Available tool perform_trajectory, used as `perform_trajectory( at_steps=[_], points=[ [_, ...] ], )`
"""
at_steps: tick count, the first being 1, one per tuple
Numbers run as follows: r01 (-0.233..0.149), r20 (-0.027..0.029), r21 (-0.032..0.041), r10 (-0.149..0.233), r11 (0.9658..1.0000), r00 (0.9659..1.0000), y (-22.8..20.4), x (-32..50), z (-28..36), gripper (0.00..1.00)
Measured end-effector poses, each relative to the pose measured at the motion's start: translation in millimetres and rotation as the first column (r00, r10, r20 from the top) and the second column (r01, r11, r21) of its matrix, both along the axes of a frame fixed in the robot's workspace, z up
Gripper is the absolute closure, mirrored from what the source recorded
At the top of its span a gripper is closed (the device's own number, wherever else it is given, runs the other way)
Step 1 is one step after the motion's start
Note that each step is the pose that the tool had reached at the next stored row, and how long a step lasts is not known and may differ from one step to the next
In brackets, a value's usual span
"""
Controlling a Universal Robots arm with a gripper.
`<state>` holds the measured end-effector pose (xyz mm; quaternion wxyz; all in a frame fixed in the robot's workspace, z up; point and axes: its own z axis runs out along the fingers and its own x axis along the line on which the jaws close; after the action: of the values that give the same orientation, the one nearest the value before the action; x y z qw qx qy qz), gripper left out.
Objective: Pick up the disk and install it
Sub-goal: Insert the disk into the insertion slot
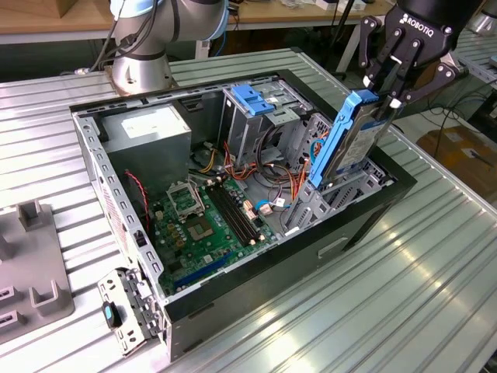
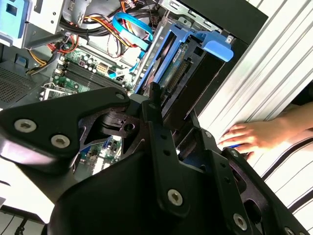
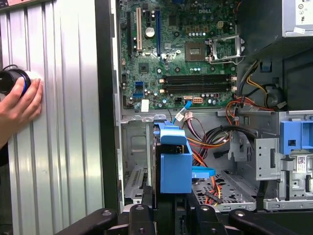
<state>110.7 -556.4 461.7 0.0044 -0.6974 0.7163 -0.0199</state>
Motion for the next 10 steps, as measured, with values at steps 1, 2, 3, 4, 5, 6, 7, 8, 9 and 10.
perform_trajectory(
  at_steps=[1,2,3,4,5,6,7,8,9,10],
  points=[
    [0.000,0.0000,-0.0001,0.000,1.0000,1.0000,0.0,0.0,-0.1,0.65],
    [0.000,0.0000,-0.0004,0.000,1.0000,1.0000,0.0,0.0,-0.1,0.65],
    [0.000,0.0000,-0.0004,0.000,1.0000,1.0000,0.0,0.0,-0.1,0.65],
    [0.000,0.0000,-0.0003,0.000,1.0000,1.0000,0.0,0.0,-0.2,0.65],
    [0.000,0.0000,-0.0003,0.000,1.0000,1.0000,0.0,0.0,-0.3,0.65],
    [0.000,0.0000,0.0000,0.000,1.0000,1.0000,0.0,0.0,-0.8,0.65],
    [0.000,0.0000,-0.0002,0.000,1.0000,1.0000,0.0,0.0,-1.1,0.65],
    [0.000,0.0000,-0.0002,0.000,1.0000,1.0000,0.0,0.0,-1.1,0.65],
    [0.000,0.0000,-0.0002,0.000,1.0000,1.0000,0.0,0.0,-1.1,0.65],
    [0.000,0.0000,-0.0003,0.000,1.0000,1.0000,0.0,0.0,-1.1,0.65]
  ],
)
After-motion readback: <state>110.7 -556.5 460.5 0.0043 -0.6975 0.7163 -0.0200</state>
